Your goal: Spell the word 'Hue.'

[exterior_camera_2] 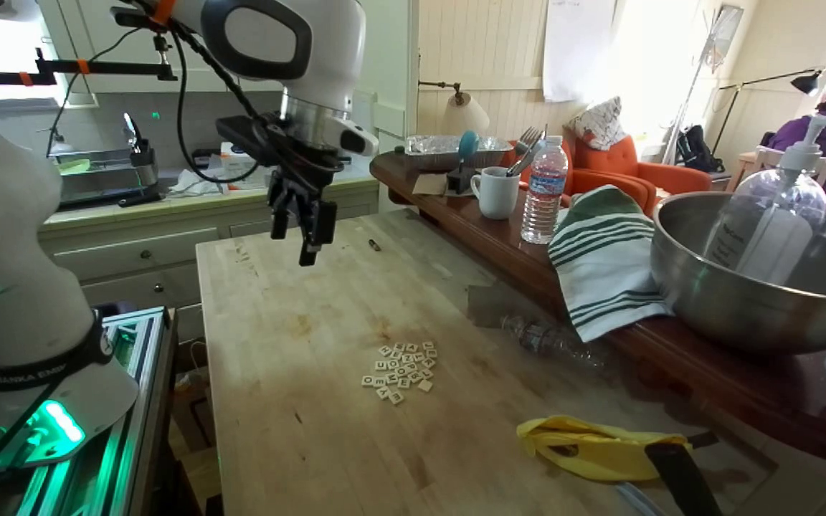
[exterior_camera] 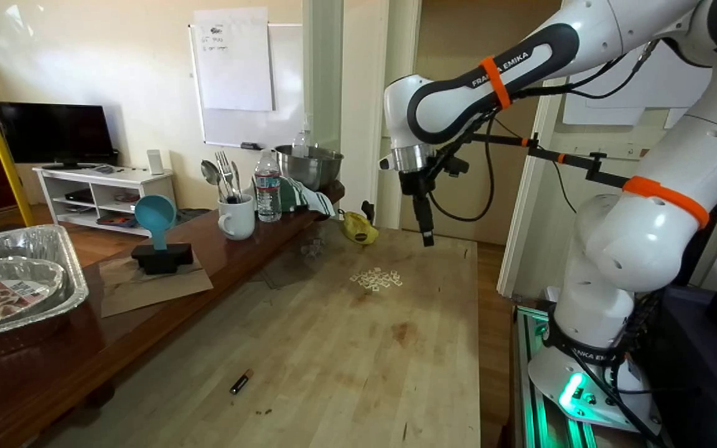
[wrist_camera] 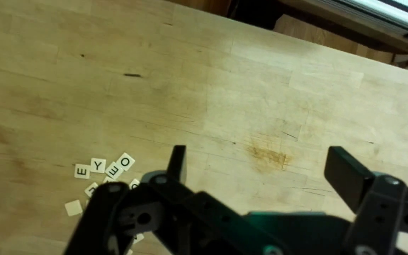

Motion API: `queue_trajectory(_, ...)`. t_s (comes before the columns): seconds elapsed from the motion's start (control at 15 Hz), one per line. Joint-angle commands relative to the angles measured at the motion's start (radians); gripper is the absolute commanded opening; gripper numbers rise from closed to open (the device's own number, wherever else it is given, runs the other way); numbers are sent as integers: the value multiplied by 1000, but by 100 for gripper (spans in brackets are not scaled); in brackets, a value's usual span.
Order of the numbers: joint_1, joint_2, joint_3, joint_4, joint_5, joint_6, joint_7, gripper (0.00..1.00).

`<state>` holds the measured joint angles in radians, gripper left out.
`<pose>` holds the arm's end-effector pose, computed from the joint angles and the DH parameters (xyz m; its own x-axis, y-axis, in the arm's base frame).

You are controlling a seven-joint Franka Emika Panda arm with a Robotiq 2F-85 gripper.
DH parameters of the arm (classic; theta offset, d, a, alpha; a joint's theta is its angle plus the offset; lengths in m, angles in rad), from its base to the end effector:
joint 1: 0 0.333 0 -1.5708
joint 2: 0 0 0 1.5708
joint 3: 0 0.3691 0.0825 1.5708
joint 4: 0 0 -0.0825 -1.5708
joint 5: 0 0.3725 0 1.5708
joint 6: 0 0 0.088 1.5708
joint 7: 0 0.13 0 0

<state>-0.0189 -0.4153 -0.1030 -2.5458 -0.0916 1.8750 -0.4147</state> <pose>0.3351 -0.0510 0.4274 0.9086 0.3365 -0.2473 0.3297 -0.9415 -0.0695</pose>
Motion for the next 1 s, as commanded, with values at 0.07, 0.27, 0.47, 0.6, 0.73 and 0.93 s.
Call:
queue_trajectory(0.07, 45, 107, -13, 26, -28, 35, -203, 100)
queue_trajectory(0.27, 35, 93, -1, 17, -16, 24, -195, 100)
queue_trajectory(0.47, 35, 110, 2, 36, -16, 23, -219, 100)
queue_trajectory(0.6, 35, 110, 2, 37, -16, 23, -221, 100)
queue_trajectory(0.73, 31, 106, -7, -1, -15, 97, -226, 100)
queue_trajectory(0.93, 27, 136, -24, -38, -6, 245, -251, 100)
